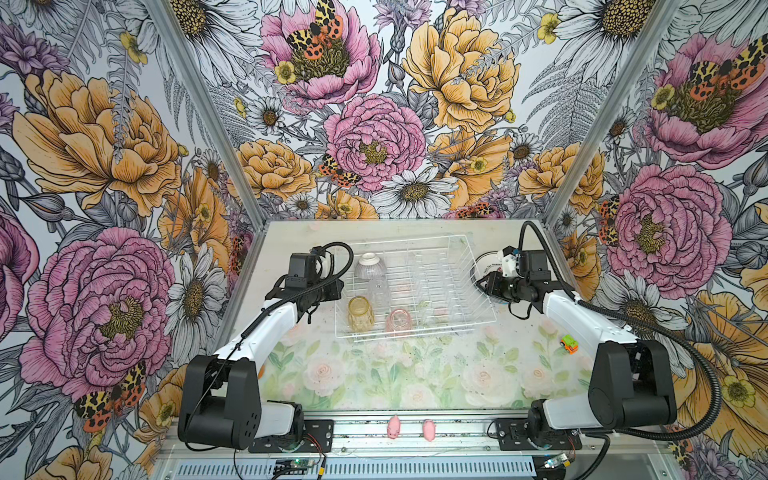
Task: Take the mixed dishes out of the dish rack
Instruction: 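Open right gripper and lift off the stack while left gripper moves over rack, then position left gripper above the glasses and right gripper beside the rack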
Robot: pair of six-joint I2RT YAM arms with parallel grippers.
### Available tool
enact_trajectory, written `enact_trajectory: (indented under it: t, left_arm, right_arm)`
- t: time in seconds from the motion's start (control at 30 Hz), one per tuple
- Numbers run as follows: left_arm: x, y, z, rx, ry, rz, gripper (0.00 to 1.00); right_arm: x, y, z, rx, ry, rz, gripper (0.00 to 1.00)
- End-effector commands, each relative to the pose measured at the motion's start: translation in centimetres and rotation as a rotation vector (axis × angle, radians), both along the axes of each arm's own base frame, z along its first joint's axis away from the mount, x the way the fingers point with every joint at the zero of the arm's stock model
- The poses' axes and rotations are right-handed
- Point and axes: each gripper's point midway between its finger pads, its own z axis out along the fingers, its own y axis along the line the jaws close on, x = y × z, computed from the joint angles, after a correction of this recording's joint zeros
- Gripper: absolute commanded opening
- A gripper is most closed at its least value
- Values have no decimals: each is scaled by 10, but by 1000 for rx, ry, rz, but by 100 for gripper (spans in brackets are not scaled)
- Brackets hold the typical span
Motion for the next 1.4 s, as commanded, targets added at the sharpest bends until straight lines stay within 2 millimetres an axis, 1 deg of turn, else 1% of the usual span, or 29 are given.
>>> enact_trajectory:
  t: [0.0, 0.2, 0.27, 0.33, 0.4, 0.47, 0.53, 0.63, 0.7, 0.77, 0.8, 0.87, 0.93, 1.03, 1.23, 1.37]
  left_arm:
    - [5, 0, -12, -5, 28, -5, 20]
    - [18, -1, -15, 10, 22, -15, 20]
    - [22, 0, -16, 11, 24, -17, 19]
    - [25, -1, -11, 4, 16, -19, 17]
    - [25, -2, 2, 2, -20, -18, 17]
    - [23, -3, 22, 11, -70, -13, 18]
    - [17, 1, 43, 41, -110, 6, 21]
    - [4, 15, 65, 118, -127, 49, 26]
    - [-6, 26, 72, 165, -126, 85, 30]
    - [-15, 38, 70, 206, -94, 116, 32]
    - [-19, 42, 65, 209, -70, 123, 32]
    - [-24, 43, 54, 178, -31, 116, 32]
    - [-26, 40, 44, 148, 2, 100, 32]
    - [-25, 31, 35, 111, 28, 74, 33]
    - [-15, 18, 36, 43, -1, 40, 39]
    - [-11, 12, 28, 20, 16, 21, 39]
  right_arm:
    - [11, 3, 12, -21, -42, 15, 34]
    - [14, 8, 12, -25, -41, 21, 28]
    - [15, 8, 11, -27, -40, 20, 27]
    - [16, 10, 13, -24, -41, 25, 27]
    - [16, 10, 12, -28, -42, 23, 28]
    - [16, 9, 12, -30, -41, 22, 28]
    - [17, 10, 11, -30, -38, 22, 28]
    - [18, 11, 9, -28, -32, 28, 28]
    - [19, 13, 8, -28, -31, 33, 28]
    - [19, 14, 8, -29, -32, 37, 28]
    - [19, 14, 9, -30, -34, 37, 28]
    - [19, 15, 9, -31, -36, 40, 28]
    - [19, 15, 10, -31, -37, 42, 28]
    - [19, 17, 10, -32, -39, 46, 28]
    - [18, 18, 13, -31, -46, 46, 28]
    - [18, 18, 14, -34, -50, 45, 28]
